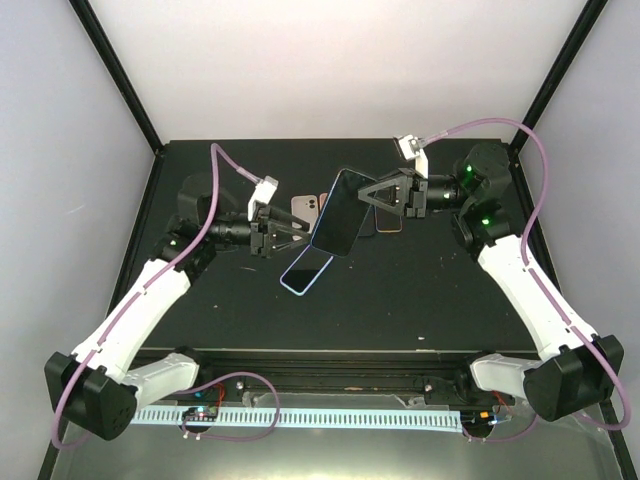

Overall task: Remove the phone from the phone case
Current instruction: Remove the phone case from the phone.

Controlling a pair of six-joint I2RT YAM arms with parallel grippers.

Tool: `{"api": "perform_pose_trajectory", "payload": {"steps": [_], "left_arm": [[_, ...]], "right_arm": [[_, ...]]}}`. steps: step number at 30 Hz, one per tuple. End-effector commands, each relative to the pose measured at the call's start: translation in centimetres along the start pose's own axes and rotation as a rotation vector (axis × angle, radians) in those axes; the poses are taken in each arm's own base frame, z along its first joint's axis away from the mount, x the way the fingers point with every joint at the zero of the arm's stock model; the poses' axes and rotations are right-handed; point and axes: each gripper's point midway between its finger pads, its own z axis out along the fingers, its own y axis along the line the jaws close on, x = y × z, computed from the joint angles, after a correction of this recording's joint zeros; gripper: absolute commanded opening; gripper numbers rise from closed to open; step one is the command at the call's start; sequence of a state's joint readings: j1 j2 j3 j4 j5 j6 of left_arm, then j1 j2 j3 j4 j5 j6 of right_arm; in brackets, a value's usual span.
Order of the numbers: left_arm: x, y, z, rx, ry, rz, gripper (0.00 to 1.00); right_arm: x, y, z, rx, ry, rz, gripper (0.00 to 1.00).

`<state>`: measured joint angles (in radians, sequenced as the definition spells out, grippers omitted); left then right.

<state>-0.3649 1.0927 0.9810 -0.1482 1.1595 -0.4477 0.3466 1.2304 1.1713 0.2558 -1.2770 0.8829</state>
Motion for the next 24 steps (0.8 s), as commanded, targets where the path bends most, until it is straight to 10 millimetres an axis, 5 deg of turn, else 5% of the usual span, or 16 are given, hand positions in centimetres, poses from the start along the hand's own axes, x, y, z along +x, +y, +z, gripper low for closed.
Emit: {"api": "perform_pose_trajectory", "payload": {"steps": [1,8,24], "left_arm": [[-0.7,-4.2,-0.8,0.140,0.009,0.080,0.65],[-0.8,-5.0,-0.5,0.174,0.015,0.091,0.65],[-0.4,-1.1,0.1,0.036,0.000,0.037,0.53]], "right_arm": [[-1.2,0.8,-0.3,0.043,-0.033,-0.088,0.01],[-0.9,0.5,-0.3,0.048,-0.031,-0.084,0.01],[-0.9,2.0,-0.3,-0.021,-0.024,-0.079,0.01]]}}
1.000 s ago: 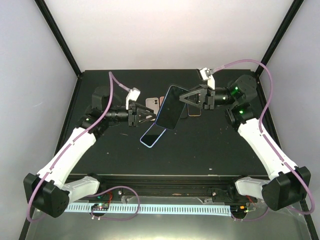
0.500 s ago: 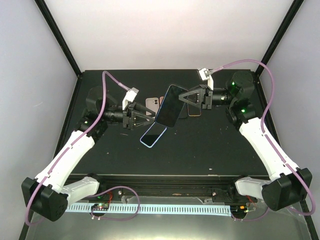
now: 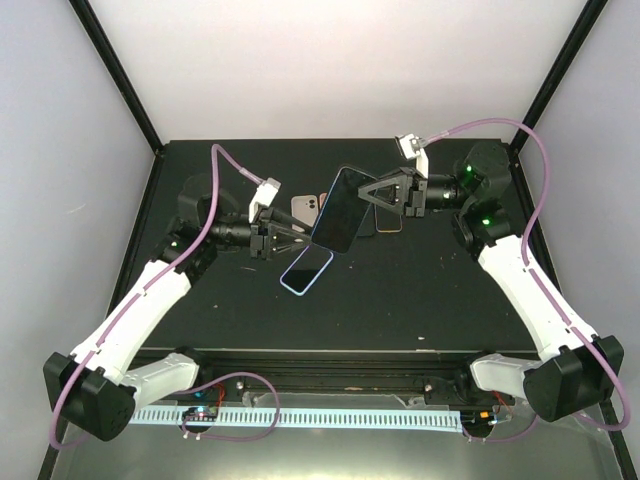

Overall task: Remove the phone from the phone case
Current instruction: Remove the phone case from the phone.

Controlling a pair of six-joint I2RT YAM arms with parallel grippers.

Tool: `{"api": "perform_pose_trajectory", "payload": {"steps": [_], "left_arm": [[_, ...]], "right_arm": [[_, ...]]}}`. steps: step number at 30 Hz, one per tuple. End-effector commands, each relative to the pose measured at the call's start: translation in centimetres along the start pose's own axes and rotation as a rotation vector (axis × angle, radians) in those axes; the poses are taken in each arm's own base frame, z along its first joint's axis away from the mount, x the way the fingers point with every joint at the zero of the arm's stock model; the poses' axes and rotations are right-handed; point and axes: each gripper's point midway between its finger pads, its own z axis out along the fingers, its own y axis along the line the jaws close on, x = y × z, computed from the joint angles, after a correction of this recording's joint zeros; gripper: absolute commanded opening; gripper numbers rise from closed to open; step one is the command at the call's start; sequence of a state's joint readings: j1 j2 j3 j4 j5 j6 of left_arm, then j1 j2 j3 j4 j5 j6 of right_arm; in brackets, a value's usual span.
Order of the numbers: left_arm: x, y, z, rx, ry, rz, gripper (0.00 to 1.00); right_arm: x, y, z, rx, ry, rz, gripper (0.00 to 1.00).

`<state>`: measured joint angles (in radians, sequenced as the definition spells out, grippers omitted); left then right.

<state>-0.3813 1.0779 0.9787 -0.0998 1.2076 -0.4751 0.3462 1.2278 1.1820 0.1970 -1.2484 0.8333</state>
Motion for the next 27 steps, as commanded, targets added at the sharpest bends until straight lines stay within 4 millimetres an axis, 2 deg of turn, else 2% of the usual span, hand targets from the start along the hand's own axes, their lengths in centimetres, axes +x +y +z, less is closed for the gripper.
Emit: {"api": "perform_pose_trajectory", "payload": {"steps": [1,7,16,27], "left_arm": [[-0.4,1.0,0.0,-0.032,-0.012,-0.001,0.53],[0.0,2.1,-0.1,-0.049,-0.021,-0.038,0.51],[-0.1,3.9,-0.3,-0.101,-0.039,-0.069,0.48],[-0.1,7.2,-1.4,-0.228,-0.072,-0.126,0.46]], "right_arm": [[-0.8,2.6,-0.3,-0.059,-0.014,-0.071,0.01],[-0.7,4.2,-0.5,-0.120,-0.016,-0.077,0.01],[-0.3,5.2,-0.5,-0.157,-0.010,-0.079,0.01],[0.2,6.8,-0.3,-0.200,0.009,-0.096,0.01]]}}
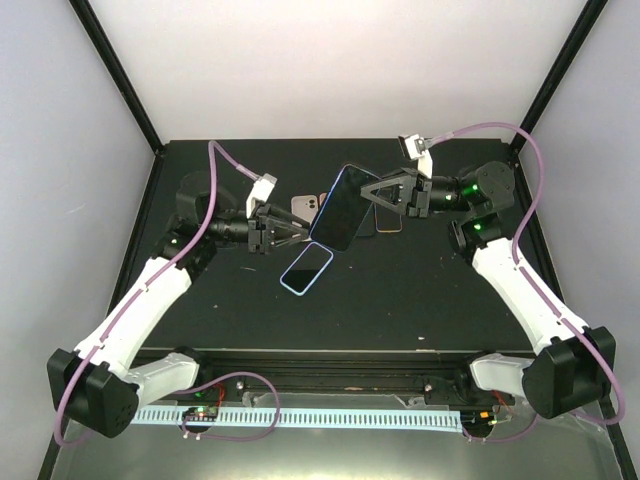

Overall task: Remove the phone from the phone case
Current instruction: Remove the phone case from the phone.

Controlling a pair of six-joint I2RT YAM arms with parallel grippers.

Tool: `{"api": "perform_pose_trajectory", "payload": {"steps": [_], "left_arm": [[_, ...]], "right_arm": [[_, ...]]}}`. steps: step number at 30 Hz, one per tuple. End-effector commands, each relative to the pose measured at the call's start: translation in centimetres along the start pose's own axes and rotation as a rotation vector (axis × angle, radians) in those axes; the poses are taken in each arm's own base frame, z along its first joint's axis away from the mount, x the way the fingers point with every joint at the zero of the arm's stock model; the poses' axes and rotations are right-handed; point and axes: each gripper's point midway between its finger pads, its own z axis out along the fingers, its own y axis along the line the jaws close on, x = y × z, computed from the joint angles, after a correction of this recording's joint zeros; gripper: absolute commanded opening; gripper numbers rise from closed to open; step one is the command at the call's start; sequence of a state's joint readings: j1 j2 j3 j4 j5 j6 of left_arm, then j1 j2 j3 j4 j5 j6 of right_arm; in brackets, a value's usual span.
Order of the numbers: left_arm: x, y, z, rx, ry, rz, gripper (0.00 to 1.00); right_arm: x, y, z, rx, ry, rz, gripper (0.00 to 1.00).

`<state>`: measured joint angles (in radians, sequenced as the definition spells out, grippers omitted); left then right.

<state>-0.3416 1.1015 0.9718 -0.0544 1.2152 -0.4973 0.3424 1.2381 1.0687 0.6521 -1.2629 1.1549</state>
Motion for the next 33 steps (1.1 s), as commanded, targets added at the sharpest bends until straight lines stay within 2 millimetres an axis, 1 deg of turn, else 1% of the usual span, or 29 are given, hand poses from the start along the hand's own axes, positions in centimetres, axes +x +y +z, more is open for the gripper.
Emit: {"api": "perform_pose_trajectory", "payload": {"steps": [1,4,12,16,18,20,23,26,30,33], "left_arm": [[0.6,6.0,-0.8,-0.213,-0.046,-0.114,0.46],[0.5,5.7,-0.7,-0.201,-0.044,-0.105,0.46],[0.2,3.6,-0.5,-0.188,-0.029,-0.027,0.47],[-0.1,3.6,-0.2,-0.206,-0.021,-0.013,0.46],[-0.3,3.2,-0.1,-0.181,-0.019,-0.005,0.46],[-0.4,2.2,0.1,-0.117,-0.016,-0.001,0.49],[-0.6,-0.8,0.1,0.018,-0.006,0.019,0.59],[-0.6,-3.1,-0.3,0.086,0.010,0.061,0.68],[-0.3,-4.9,-0.8,0.108,0.022,0.122,0.75],[0.0,-5.5,-0.9,0.122,0.028,0.131,0.77]], "right_arm": [[0.5,5.7,0.5,-0.116,0.063,-0.096,0.01],[0.5,5.6,0.5,-0.115,0.061,-0.095,0.01],[0.2,5.2,0.6,-0.106,0.048,-0.092,0.01],[0.4,4.7,0.8,-0.098,0.052,-0.088,0.01],[0.5,4.5,0.8,-0.094,0.056,-0.088,0.01],[0.7,4.4,0.8,-0.089,0.065,-0.093,0.01],[0.7,4.5,0.8,-0.084,0.072,-0.101,0.01],[0.7,4.5,0.8,-0.077,0.080,-0.110,0.01],[0.8,4.2,0.8,-0.069,0.080,-0.111,0.01],[0.8,3.9,0.9,-0.065,0.077,-0.107,0.01]]}}
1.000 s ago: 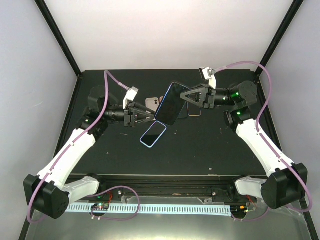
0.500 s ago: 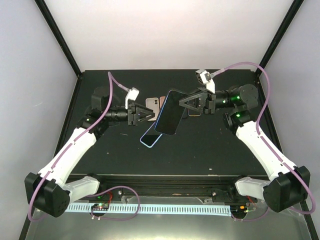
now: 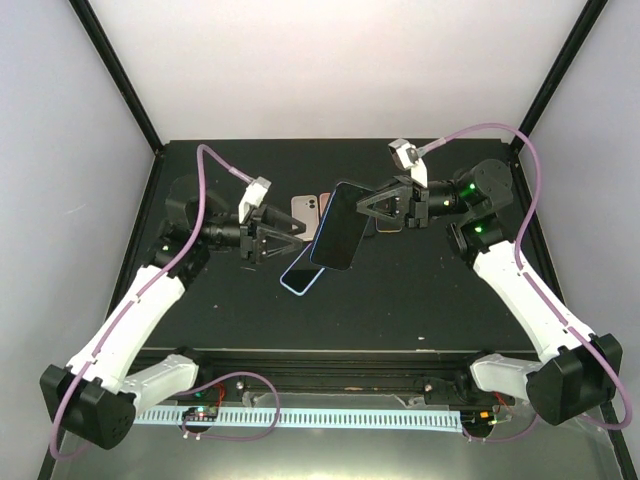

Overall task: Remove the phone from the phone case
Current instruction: Remove the phone case from the phone.

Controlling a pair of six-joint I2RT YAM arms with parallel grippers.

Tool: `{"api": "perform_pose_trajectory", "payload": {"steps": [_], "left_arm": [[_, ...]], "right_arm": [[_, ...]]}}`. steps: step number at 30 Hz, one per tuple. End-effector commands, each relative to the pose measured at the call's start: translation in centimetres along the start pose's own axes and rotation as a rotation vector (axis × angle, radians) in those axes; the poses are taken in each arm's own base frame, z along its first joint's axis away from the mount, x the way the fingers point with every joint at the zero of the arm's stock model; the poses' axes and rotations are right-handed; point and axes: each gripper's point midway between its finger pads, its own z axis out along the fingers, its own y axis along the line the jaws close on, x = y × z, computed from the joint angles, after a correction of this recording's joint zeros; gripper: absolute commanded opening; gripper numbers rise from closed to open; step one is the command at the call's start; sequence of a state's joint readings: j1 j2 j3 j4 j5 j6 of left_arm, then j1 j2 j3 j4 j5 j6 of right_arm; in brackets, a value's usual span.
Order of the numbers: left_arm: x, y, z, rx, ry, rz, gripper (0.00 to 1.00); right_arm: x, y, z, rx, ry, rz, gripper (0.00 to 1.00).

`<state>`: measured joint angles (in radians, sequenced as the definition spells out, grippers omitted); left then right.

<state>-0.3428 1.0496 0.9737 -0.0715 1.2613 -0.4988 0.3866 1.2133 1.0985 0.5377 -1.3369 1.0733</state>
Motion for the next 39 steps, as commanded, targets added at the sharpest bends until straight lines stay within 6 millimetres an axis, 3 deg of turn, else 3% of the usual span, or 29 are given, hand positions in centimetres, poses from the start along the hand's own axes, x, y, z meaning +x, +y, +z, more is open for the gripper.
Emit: {"api": "perform_pose_trajectory", "payload": {"steps": [1,7,13,24,31,39], "left_arm": [[-0.3,-3.2,-0.2,0.078,0.021,0.098,0.77],[0.2,-3.6,0.6,0.082,0.035,0.113,0.77],[0.0,-2.7,0.9,0.023,0.030,0.119,0.72],[0.9,-1.9,1.3,0.019,0.054,0.113,0.73],[1.3,0.1,1.4,-0.056,0.052,0.087,0.67],[1.6,4.7,0.9,-0.246,0.040,0.043,0.49]], "right_arm": [[-1.0,1.9,0.0,-0.005,-0.020,-0.091,0.01],[-0.9,1.4,0.0,0.006,-0.021,-0.084,0.01],[-1.0,1.4,0.0,0.007,-0.022,-0.084,0.01],[-1.3,0.9,0.1,0.014,-0.026,-0.078,0.01],[-1.2,1.4,0.1,0.003,-0.018,-0.088,0.01],[-1.1,2.8,0.0,-0.031,-0.012,-0.108,0.01]]}}
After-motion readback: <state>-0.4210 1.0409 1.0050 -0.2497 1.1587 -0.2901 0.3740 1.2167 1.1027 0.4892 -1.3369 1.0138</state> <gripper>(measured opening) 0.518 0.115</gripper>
